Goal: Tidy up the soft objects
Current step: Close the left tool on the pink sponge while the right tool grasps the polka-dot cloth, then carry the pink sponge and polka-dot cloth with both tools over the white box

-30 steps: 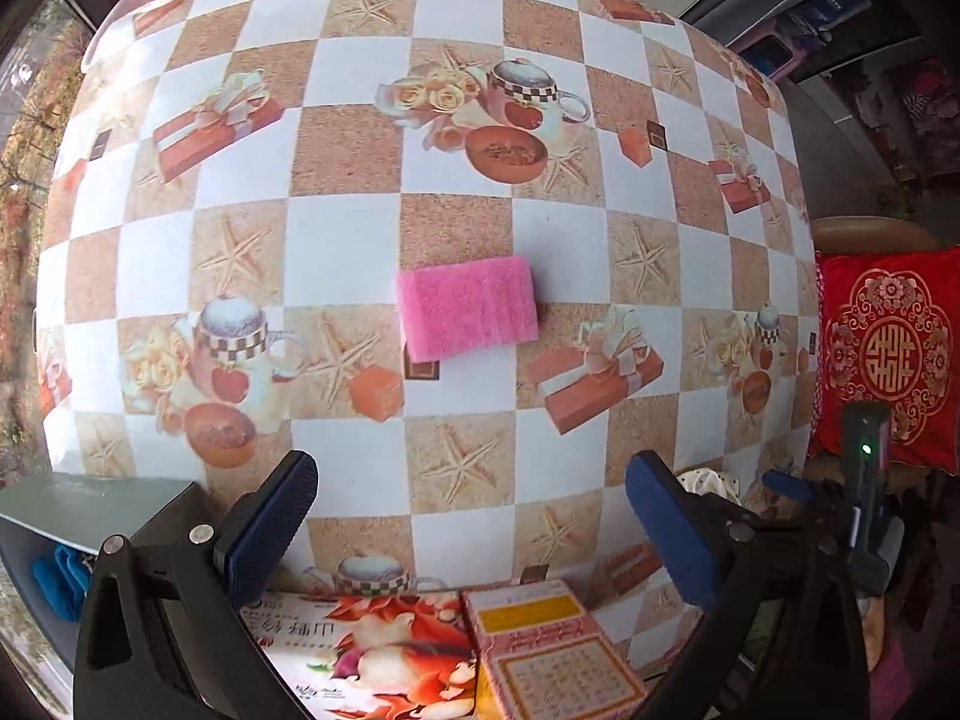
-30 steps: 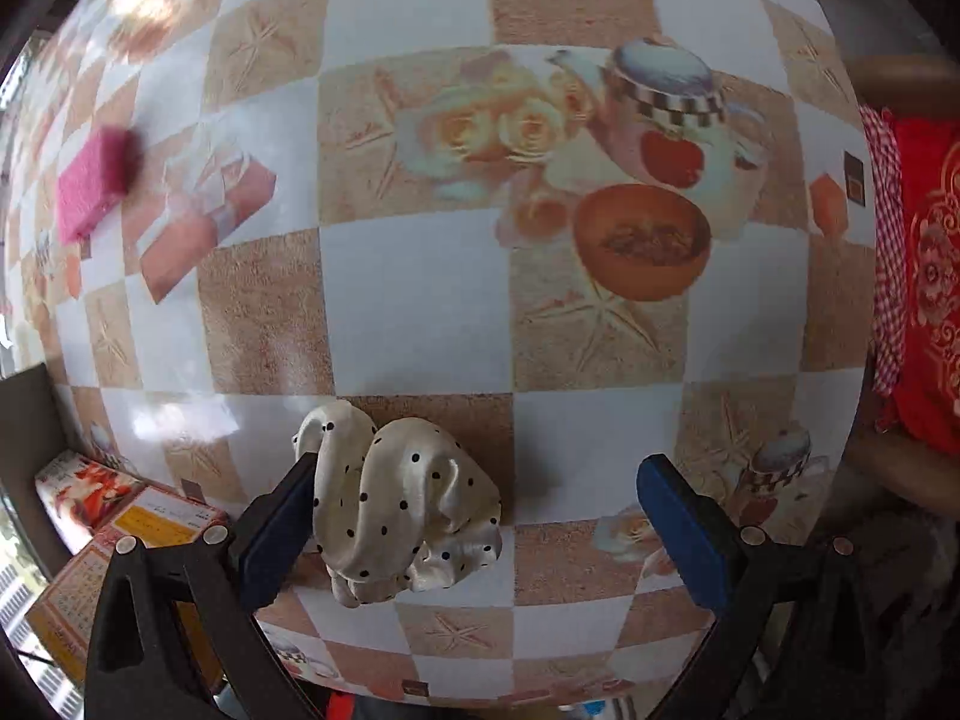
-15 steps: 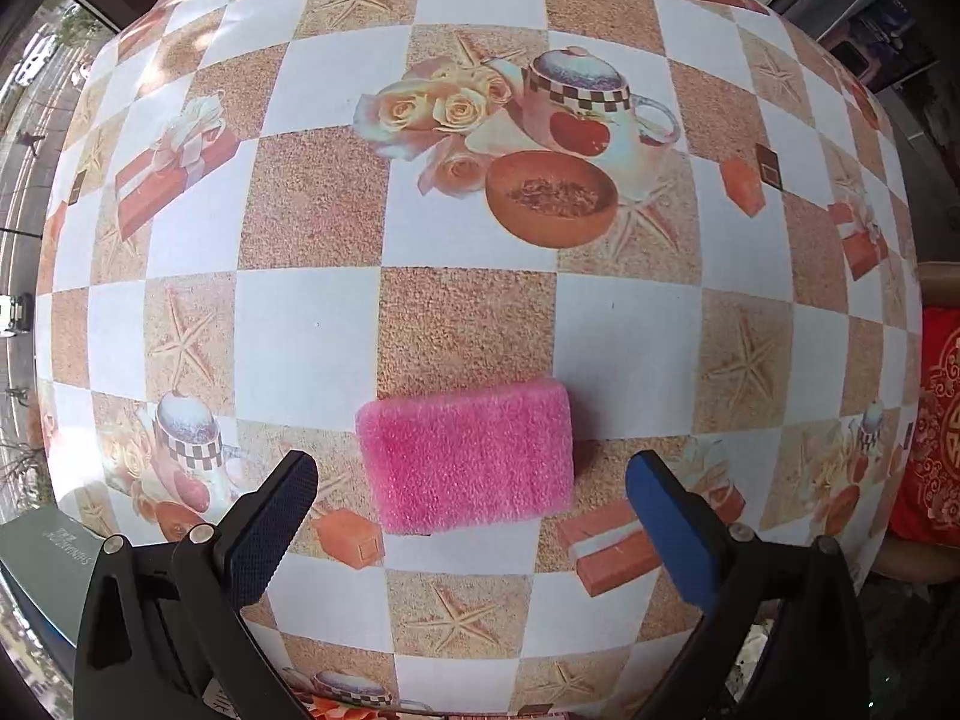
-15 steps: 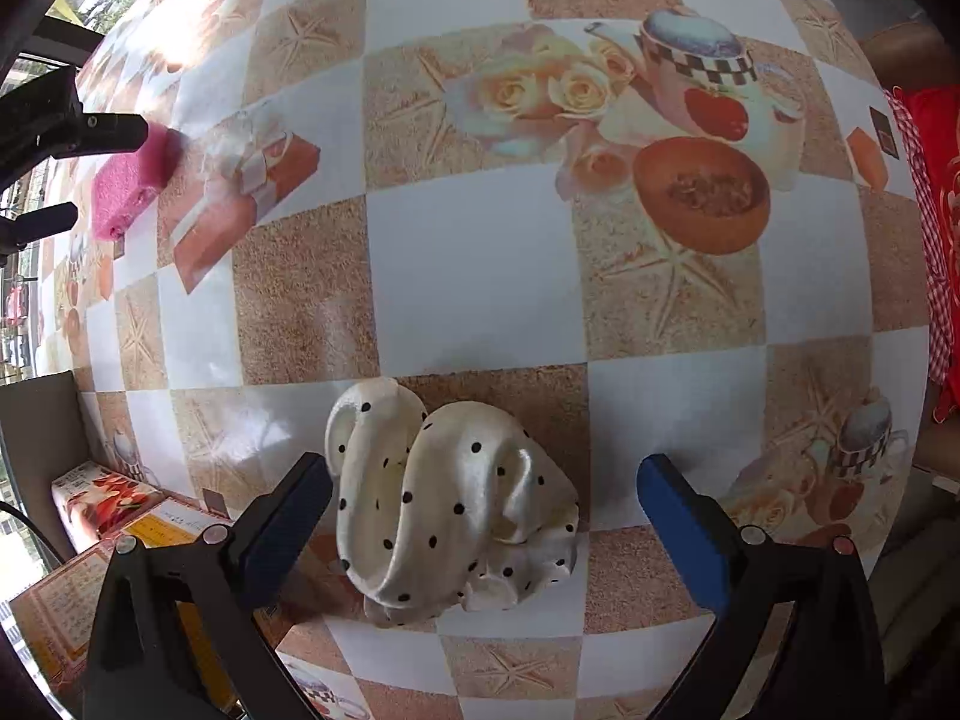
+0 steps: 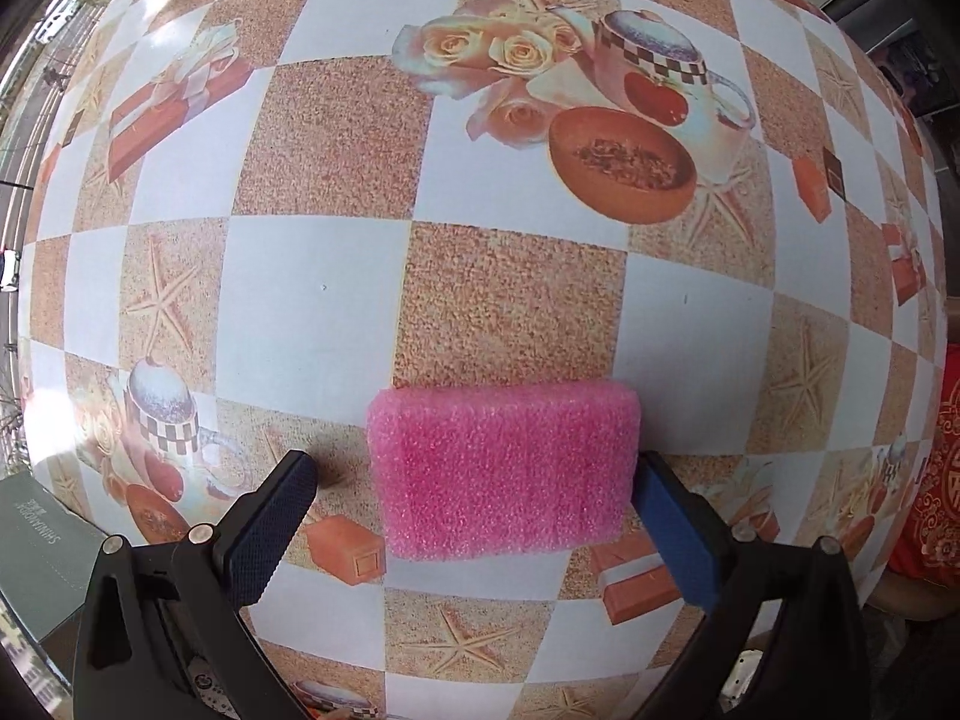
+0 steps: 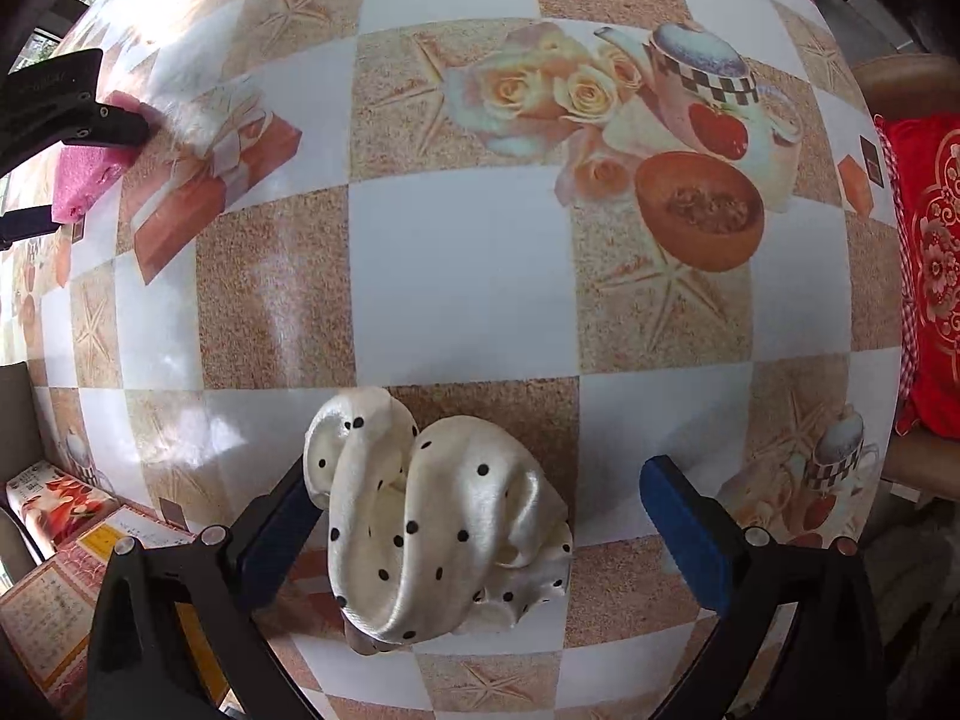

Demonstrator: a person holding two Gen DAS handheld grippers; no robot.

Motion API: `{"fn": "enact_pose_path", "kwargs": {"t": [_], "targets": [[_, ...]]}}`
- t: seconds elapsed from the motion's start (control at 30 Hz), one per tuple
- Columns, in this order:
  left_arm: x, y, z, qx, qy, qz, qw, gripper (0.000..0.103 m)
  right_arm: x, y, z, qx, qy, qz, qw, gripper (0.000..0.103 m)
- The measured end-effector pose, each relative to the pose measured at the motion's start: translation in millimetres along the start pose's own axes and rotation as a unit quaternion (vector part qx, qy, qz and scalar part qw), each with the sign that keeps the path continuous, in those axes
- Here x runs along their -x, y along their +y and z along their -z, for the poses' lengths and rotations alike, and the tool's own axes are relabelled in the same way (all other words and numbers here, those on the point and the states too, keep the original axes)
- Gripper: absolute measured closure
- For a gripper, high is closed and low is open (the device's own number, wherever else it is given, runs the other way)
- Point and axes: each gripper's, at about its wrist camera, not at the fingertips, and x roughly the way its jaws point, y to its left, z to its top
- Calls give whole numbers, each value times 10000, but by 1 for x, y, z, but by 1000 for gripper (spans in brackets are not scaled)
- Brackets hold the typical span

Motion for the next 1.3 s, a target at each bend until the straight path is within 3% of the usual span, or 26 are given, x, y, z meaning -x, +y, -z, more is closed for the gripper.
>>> {"fn": "enact_pose_path", "kwargs": {"t": [0.07,0.13,0.17,0.23,0.3,0.4,0.57,0.8,1.03,1.3], "targets": [[-2,0,-2,-35,142,-17,9999,0,-2,9,-7,61,-41,31,10000,1],[0,-8,-6,-248,99,-139,9995,3,2,15,-7,190,-113,51,9997,9],[2,-14,-5,-392,18,-189,9991,6,6,19,-4,269,-169,69,9995,18],[7,-24,-3,-585,-101,-189,9981,22,14,22,-2,433,-323,85,9985,40],[12,-33,0,-747,-217,-226,9967,29,19,18,-1,450,-392,1,9982,71],[21,-41,2,-960,-469,-279,9939,29,22,4,-1,208,-395,-362,9983,79],[49,-47,11,-1167,-759,-55,9902,29,38,-19,2,-179,-549,-1008,9932,79],[89,-62,31,-1653,-912,154,9819,29,54,-36,12,-456,-632,-1147,9903,79],[122,-93,78,-2490,-1333,211,9591,29,75,-44,29,-659,-777,-1210,9874,79],[151,-126,122,-3147,-1404,757,9357,29,103,-48,54,-823,-999,-1118,9853,79]]}}
